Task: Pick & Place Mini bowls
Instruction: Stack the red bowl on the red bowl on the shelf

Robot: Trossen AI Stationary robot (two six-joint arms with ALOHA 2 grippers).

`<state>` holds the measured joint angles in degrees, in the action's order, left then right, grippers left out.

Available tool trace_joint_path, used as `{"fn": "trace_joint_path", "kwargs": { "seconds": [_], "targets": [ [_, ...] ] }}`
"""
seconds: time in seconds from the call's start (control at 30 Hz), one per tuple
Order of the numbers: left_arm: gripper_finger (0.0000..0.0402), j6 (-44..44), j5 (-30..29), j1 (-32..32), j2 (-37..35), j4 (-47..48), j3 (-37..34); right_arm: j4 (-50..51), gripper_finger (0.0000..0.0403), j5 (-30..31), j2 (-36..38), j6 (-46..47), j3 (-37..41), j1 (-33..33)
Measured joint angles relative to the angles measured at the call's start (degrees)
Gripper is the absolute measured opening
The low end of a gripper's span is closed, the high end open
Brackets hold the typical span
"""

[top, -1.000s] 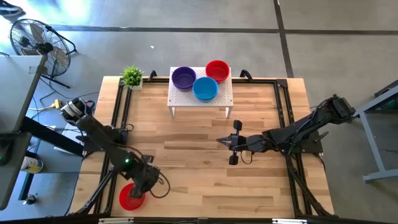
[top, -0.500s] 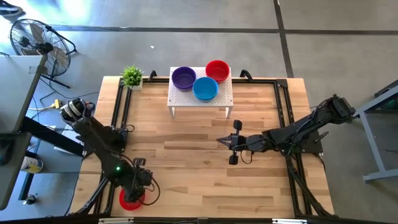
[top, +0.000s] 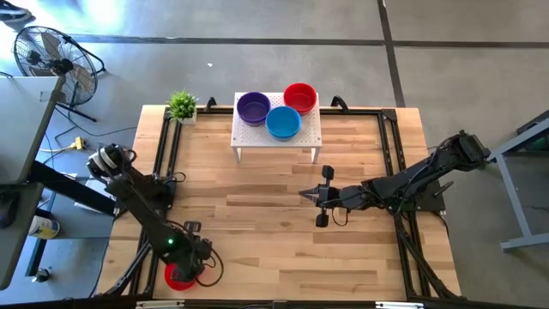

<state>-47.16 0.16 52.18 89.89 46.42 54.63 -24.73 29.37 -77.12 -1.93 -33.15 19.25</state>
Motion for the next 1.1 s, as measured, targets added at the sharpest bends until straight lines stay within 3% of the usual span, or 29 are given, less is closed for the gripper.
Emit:
{"fn": "trace_joint_path", "kwargs": {
  "seconds": [0.2,0.4,0.57,0.73,0.83,0.93,1.1],
  "targets": [
    [0.0141,0.3,-0.2,0.0,1.9,0.1,0.0,0.0,0.0,0.0,0.0,0.0,0.0,0.0],
    [0.0019,2.4,-3.2,-0.1,1.3,0.0,0.1,0.0,0.0,0.0,0.0,0.0,0.0,0.0],
    [0.0014,5.9,-11.0,-4.3,0.7,0.2,2.2,0.0,0.0,0.0,0.0,0.0,0.0,0.0],
    [0.0007,13.1,-20.4,-14.1,-0.2,-1.1,4.2,0.0,0.0,0.0,0.0,0.0,0.0,0.0],
    [0.0004,17.6,-25.3,-22.2,-0.2,-7.3,4.4,0.0,0.0,0.0,0.0,0.0,0.0,0.0],
    [0.0004,20.7,-23.8,-30.7,-0.1,-16.6,4.4,0.2,0.0,0.0,0.0,0.0,0.0,0.0],
    [0.0002,25.2,-16.6,-43.1,1.8,-30.9,4.4,1.1,0.0,0.0,0.0,0.0,0.0,0.0]
  ]
}}
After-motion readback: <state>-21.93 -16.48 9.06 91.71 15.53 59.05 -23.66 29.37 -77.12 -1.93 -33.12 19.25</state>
